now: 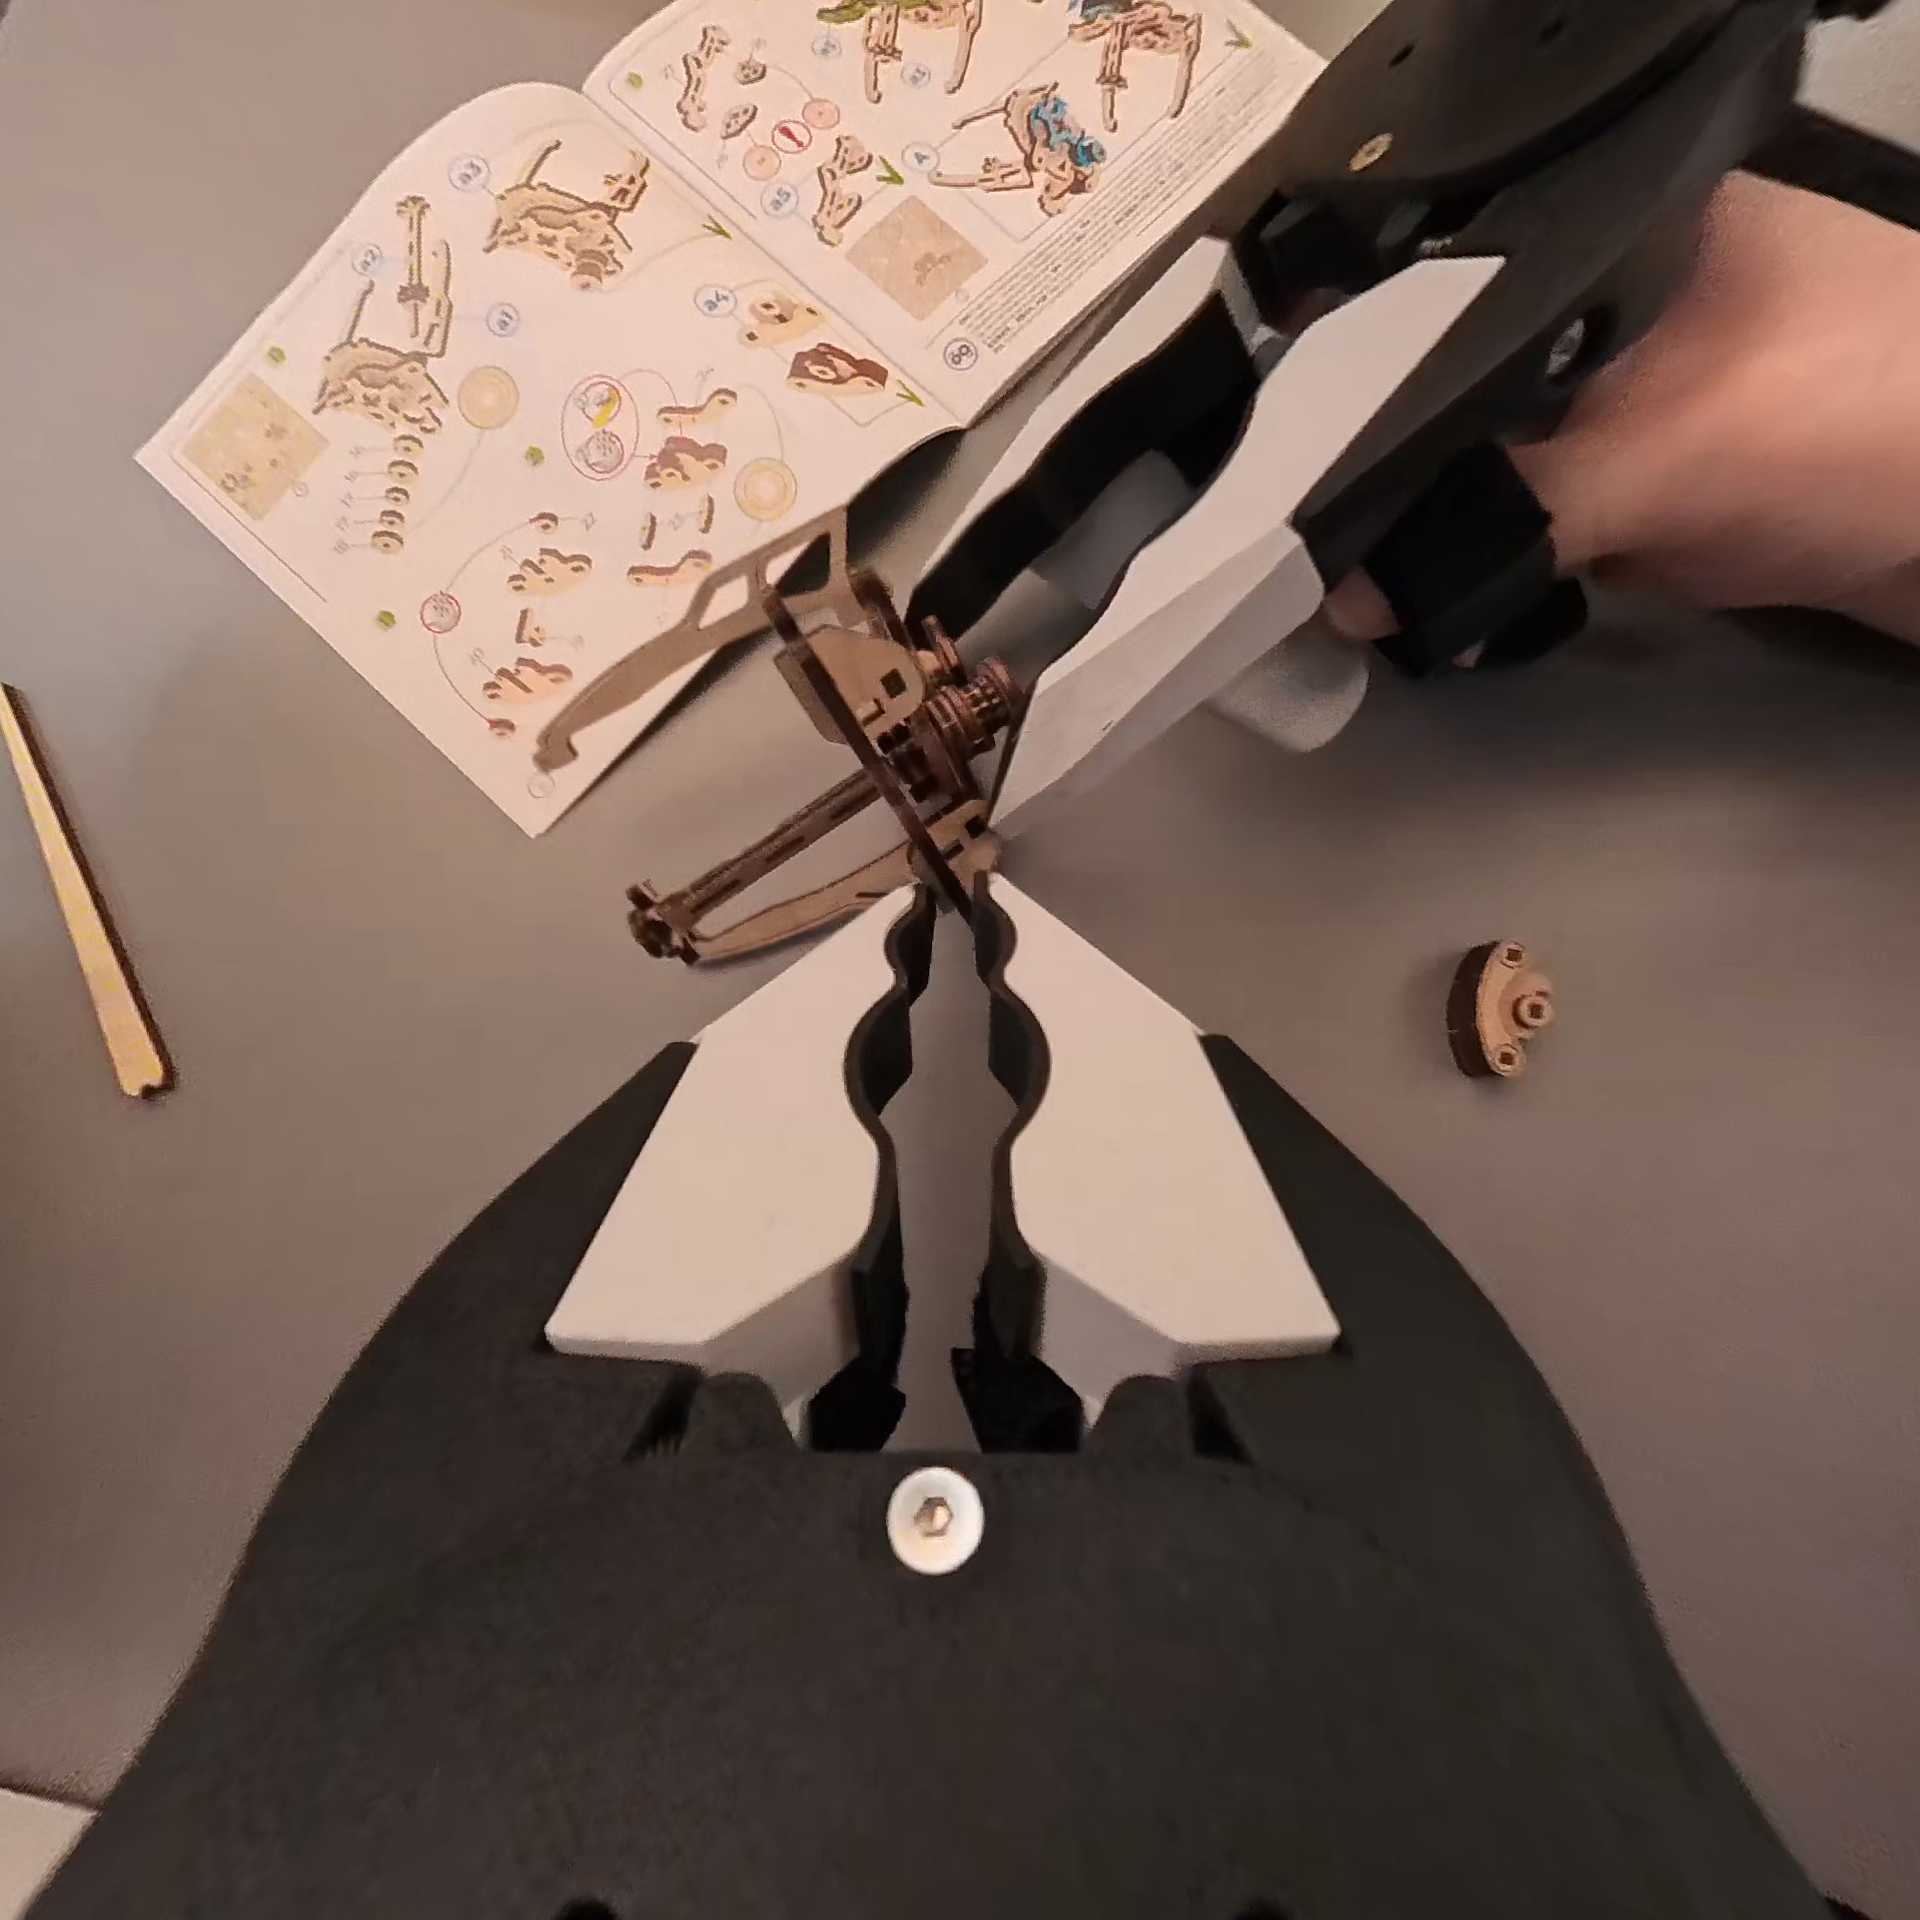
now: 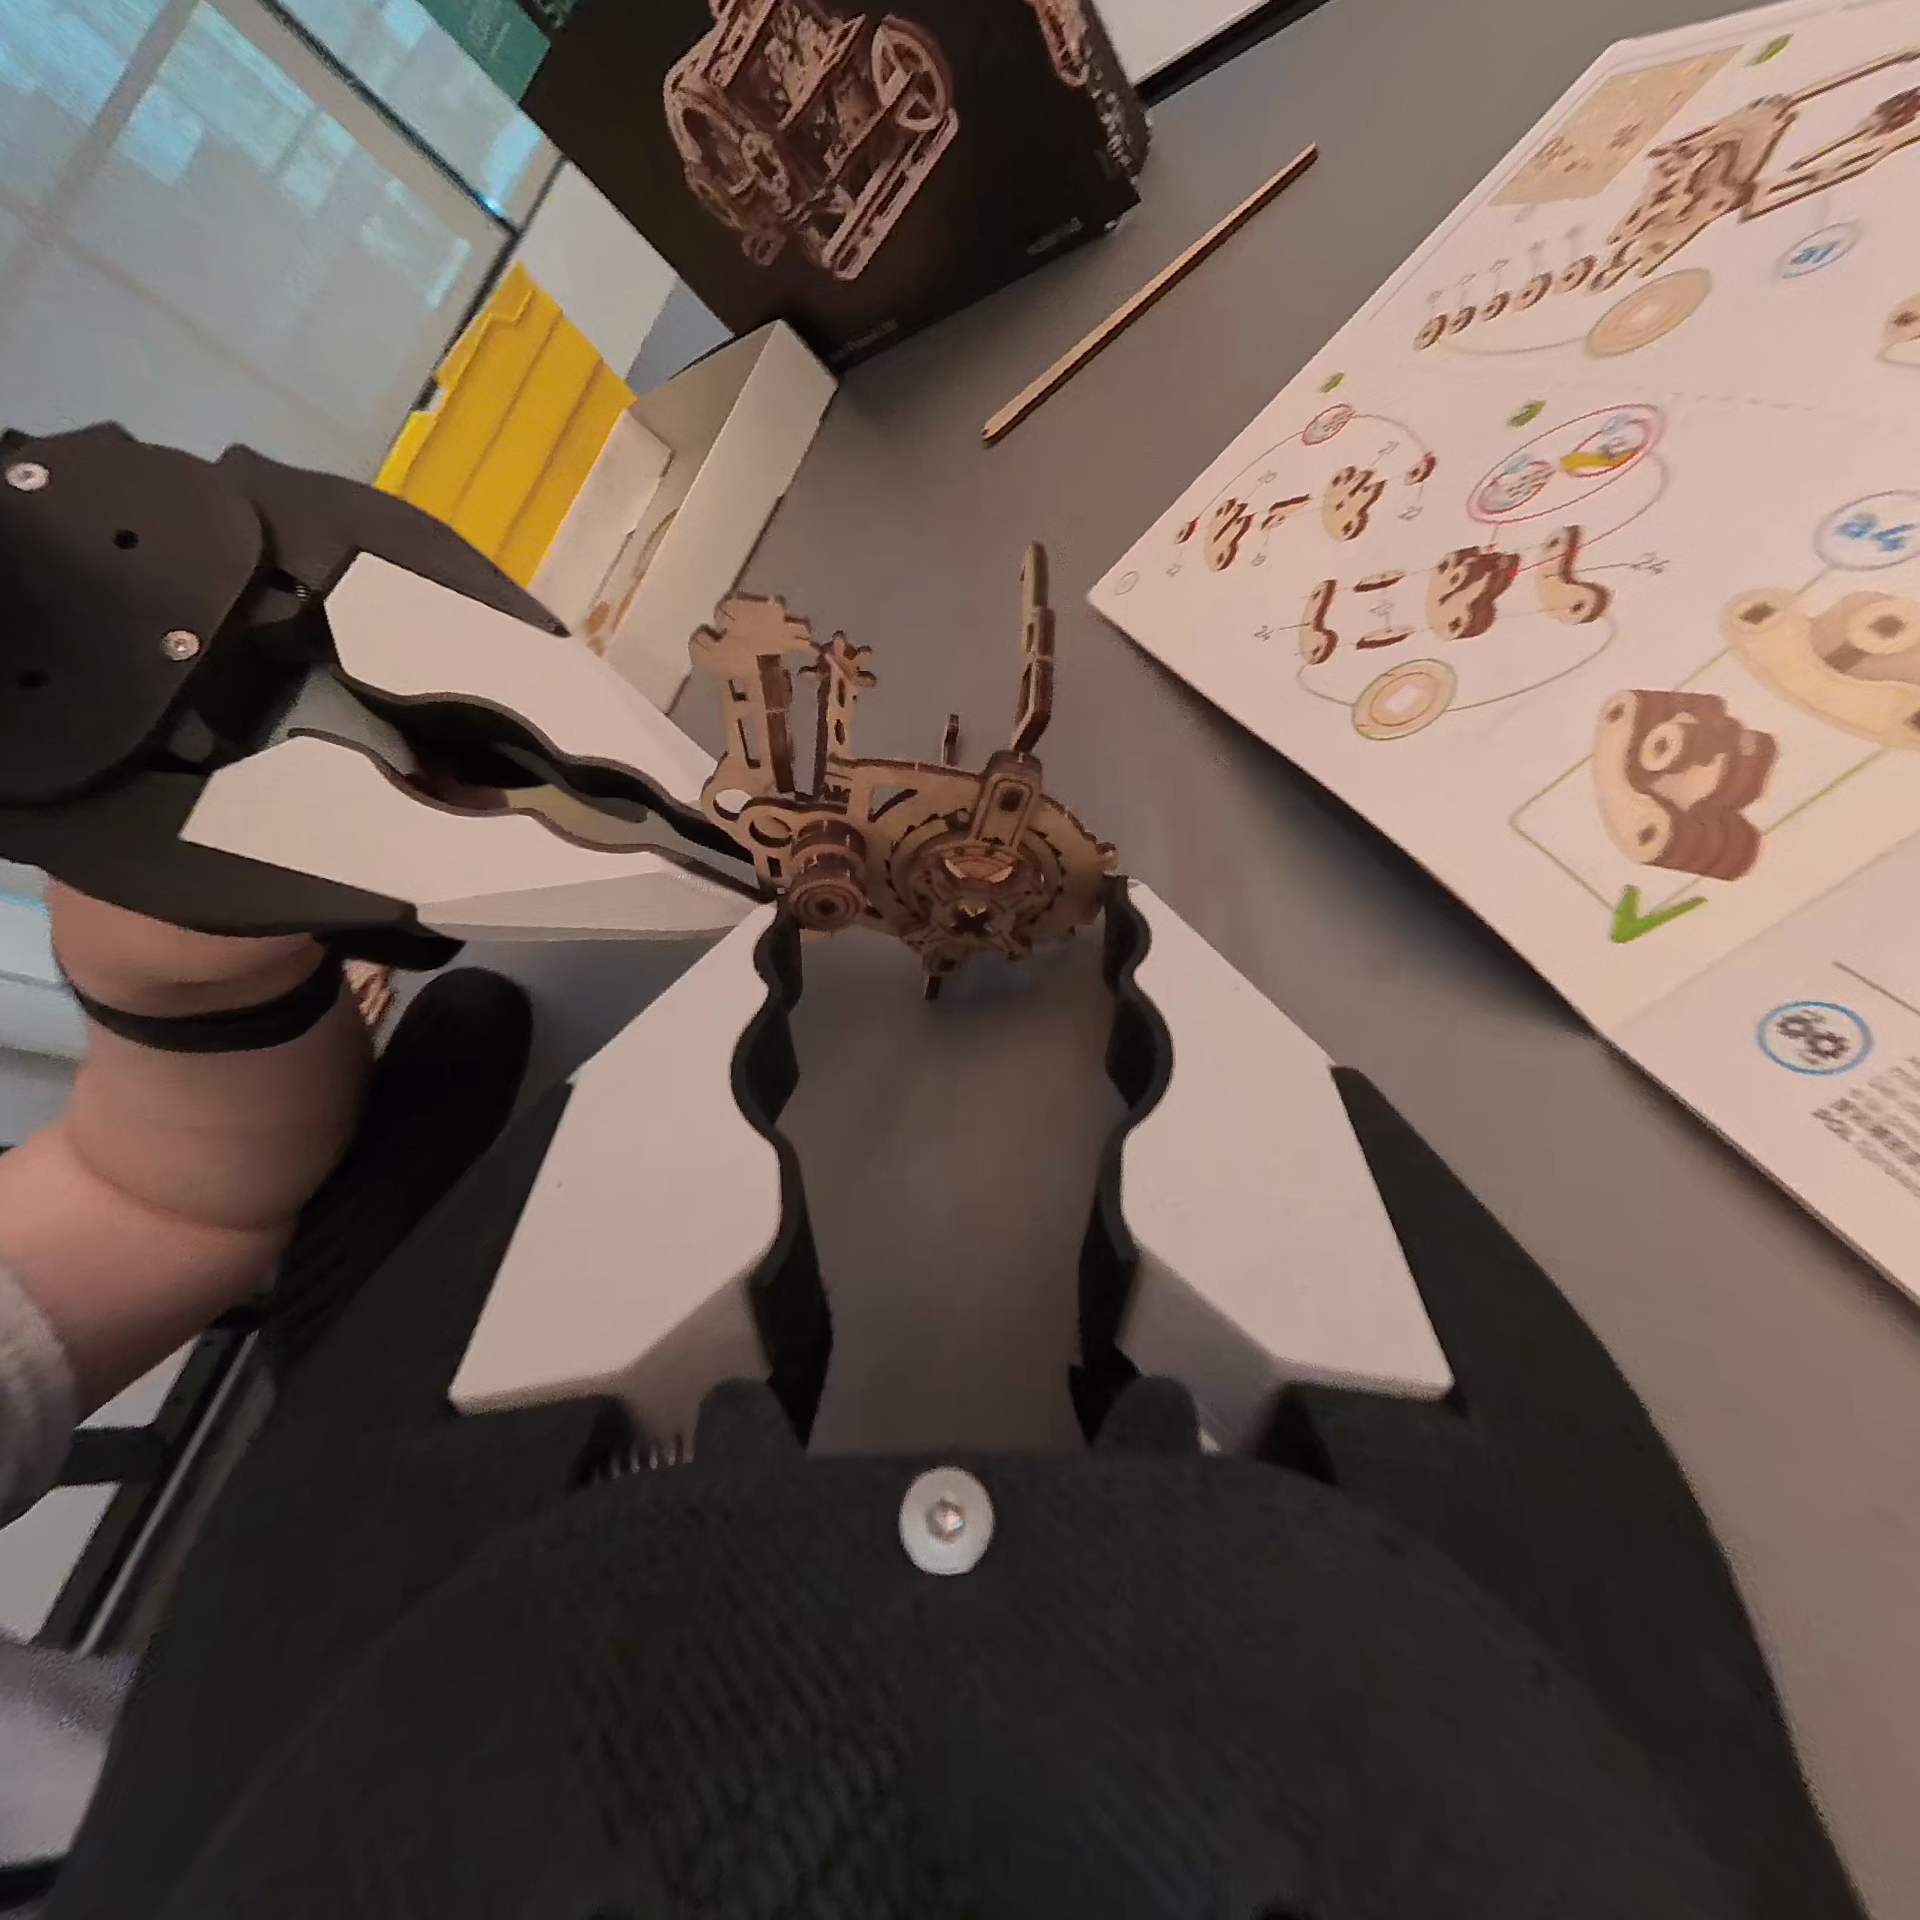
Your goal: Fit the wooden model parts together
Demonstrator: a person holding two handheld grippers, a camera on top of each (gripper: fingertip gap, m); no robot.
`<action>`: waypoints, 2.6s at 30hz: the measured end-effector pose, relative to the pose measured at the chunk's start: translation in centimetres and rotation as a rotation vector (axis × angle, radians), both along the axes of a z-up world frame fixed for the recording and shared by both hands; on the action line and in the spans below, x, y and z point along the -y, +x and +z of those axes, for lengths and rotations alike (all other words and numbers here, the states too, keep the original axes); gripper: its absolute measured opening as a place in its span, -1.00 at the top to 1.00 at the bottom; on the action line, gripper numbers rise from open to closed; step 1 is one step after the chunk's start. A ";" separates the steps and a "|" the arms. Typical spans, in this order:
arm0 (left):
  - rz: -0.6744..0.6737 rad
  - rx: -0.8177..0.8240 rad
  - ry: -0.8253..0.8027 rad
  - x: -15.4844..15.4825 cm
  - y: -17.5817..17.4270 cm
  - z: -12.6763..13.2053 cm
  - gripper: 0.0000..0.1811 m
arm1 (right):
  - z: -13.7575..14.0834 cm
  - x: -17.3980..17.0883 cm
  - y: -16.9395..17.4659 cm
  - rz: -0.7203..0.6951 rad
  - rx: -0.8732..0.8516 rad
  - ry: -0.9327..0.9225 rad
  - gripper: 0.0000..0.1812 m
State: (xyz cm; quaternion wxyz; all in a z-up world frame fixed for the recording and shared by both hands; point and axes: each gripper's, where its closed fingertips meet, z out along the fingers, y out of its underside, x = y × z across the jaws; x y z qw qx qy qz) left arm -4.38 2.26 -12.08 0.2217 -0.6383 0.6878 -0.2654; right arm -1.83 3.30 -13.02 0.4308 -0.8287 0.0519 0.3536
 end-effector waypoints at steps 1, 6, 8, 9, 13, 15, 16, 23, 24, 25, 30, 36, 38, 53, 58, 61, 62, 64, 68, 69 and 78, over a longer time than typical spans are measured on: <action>-0.007 0.002 -0.012 0.2 -0.2 0.1 0.94 | 0.1 0.1 -0.3 0.024 -0.023 -0.005 0.35; -0.049 0.008 -0.076 1.1 -1.3 0.9 0.93 | 0.3 0.7 -1.7 0.132 -0.146 -0.041 0.35; -0.056 0.018 -0.129 1.3 -1.6 1.2 0.91 | 0.4 0.8 -1.9 0.155 -0.157 -0.040 0.35; -0.059 0.016 -0.161 1.4 -1.7 1.3 0.92 | 0.4 0.8 -2.0 0.167 -0.168 -0.047 0.35; -0.077 0.010 -0.276 1.9 -2.0 1.9 0.91 | 0.5 1.0 -2.3 0.208 -0.207 -0.066 0.35; -0.099 0.037 -0.254 1.8 -1.9 2.4 0.97 | 0.5 1.1 -2.5 0.239 -0.219 -0.083 0.35; -0.099 0.056 -0.227 1.6 -1.7 2.6 0.96 | 0.4 1.1 -2.7 0.250 -0.219 -0.086 0.35; -0.075 0.043 -0.167 1.4 -1.3 2.4 0.96 | 0.3 0.9 -2.6 0.258 -0.186 -0.077 0.35; -0.071 0.043 -0.162 1.3 -1.2 2.4 0.96 | 0.3 0.9 -2.5 0.253 -0.183 -0.075 0.35; -0.066 0.041 -0.160 1.3 -1.2 2.3 0.96 | 0.3 0.8 -2.5 0.249 -0.181 -0.074 0.35; -0.051 0.016 -0.205 1.1 -1.2 1.6 0.95 | 0.4 0.8 -2.3 0.244 -0.201 -0.074 0.34; -0.042 0.047 -0.206 0.8 -0.8 1.6 0.95 | 0.4 0.7 -2.1 0.236 -0.226 -0.079 0.34; -0.036 0.055 -0.206 0.7 -0.6 1.5 0.95 | 0.6 0.7 -2.1 0.243 -0.236 -0.078 0.32; -0.037 0.065 -0.244 0.9 -0.4 1.6 0.95 | 0.6 0.5 -1.7 0.219 -0.273 -0.083 0.34; -0.031 0.071 -0.260 0.9 -0.3 1.5 0.95 | 0.7 0.5 -1.7 0.216 -0.285 -0.083 0.34; -0.032 0.078 -0.270 1.0 -0.2 1.5 0.95 | 0.7 0.6 -1.6 0.220 -0.299 -0.084 0.34; -0.032 0.080 -0.267 1.0 -0.2 1.5 0.95 | 0.7 0.5 -1.6 0.219 -0.300 -0.083 0.34; -0.038 0.083 -0.267 1.0 -0.2 1.6 0.95 | 0.8 0.6 -1.6 0.220 -0.305 -0.085 0.33; -0.032 0.093 -0.275 1.0 -0.1 1.7 0.96 | 0.8 0.6 -1.6 0.220 -0.329 -0.096 0.33; -0.033 0.093 -0.279 1.1 -0.1 1.7 0.96 | 0.8 0.6 -1.6 0.221 -0.335 -0.100 0.33; -0.018 0.077 -0.291 1.1 -0.2 1.4 1.00 | 0.9 0.5 -1.6 0.212 -0.351 -0.097 0.34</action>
